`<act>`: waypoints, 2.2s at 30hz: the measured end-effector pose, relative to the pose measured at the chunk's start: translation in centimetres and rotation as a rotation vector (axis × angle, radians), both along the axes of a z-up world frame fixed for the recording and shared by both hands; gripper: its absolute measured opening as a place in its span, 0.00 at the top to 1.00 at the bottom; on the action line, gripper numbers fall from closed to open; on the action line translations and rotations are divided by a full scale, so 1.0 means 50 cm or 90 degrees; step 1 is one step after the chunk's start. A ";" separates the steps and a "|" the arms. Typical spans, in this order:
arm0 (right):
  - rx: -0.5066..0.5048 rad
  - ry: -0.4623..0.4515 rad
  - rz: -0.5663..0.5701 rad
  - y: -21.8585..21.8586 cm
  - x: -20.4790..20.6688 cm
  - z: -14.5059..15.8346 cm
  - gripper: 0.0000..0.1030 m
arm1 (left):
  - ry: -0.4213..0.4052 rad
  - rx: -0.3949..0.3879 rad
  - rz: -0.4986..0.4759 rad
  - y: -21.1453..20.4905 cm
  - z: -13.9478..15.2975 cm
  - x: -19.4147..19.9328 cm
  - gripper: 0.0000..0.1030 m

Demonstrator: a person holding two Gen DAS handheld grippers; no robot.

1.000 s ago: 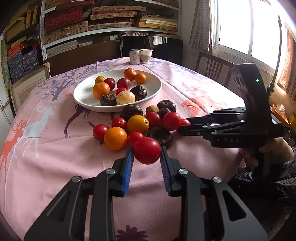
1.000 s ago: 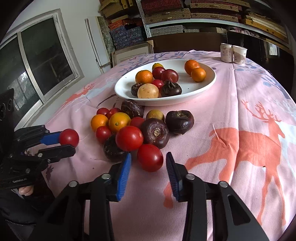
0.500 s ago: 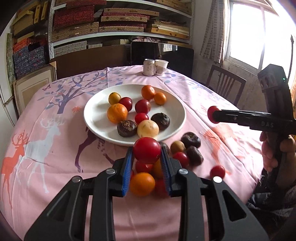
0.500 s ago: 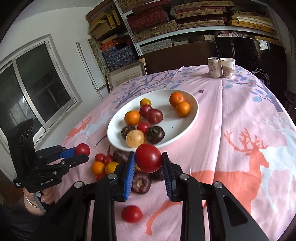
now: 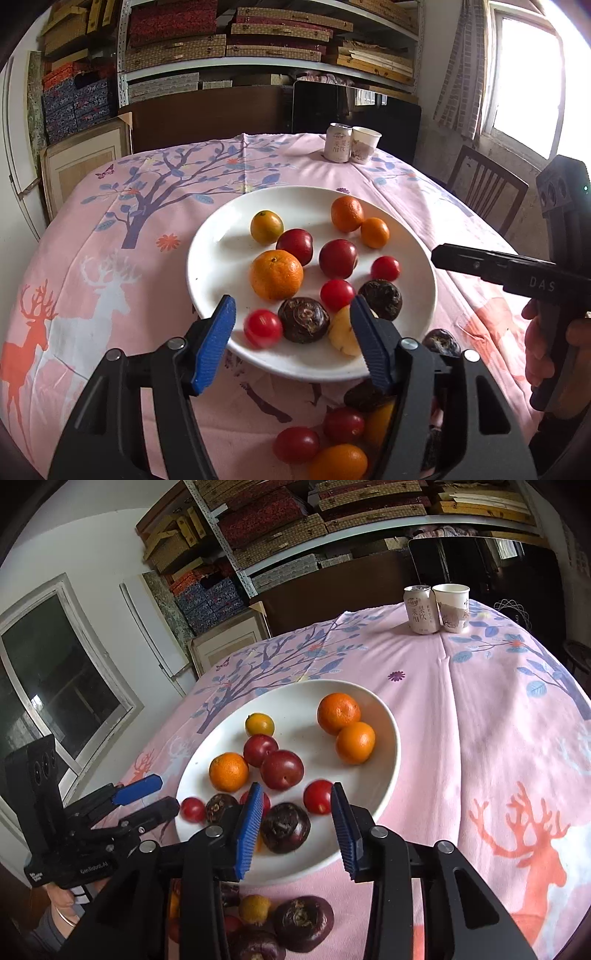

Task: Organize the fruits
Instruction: 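Carry a red tomato to the plate with the left tool while the right tool carries a red tomato, then grasp a red tomato with the right tool while the left tool grasps an orange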

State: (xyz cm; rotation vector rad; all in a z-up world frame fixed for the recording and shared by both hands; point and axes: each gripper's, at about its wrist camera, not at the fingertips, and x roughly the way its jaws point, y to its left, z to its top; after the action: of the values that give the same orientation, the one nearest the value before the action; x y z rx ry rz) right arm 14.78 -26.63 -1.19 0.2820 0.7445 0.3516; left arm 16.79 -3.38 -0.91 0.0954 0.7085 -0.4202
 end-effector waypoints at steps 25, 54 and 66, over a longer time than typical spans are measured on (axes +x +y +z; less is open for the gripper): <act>-0.079 -0.008 0.149 0.087 -0.223 -0.092 0.70 | 0.038 0.049 -0.031 0.030 -0.088 -0.203 0.40; 0.007 -0.034 0.149 0.051 -0.235 -0.086 0.70 | 0.129 -0.051 0.020 0.045 -0.120 -0.169 0.65; 0.010 -0.078 0.075 0.015 -0.058 0.068 0.70 | 0.025 -0.050 0.007 0.007 0.030 -0.064 0.65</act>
State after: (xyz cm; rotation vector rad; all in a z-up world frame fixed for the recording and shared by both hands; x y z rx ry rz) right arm 11.90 -25.88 2.19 0.2297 0.6397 0.4817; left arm 13.60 -3.01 0.61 0.0095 0.7301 -0.4388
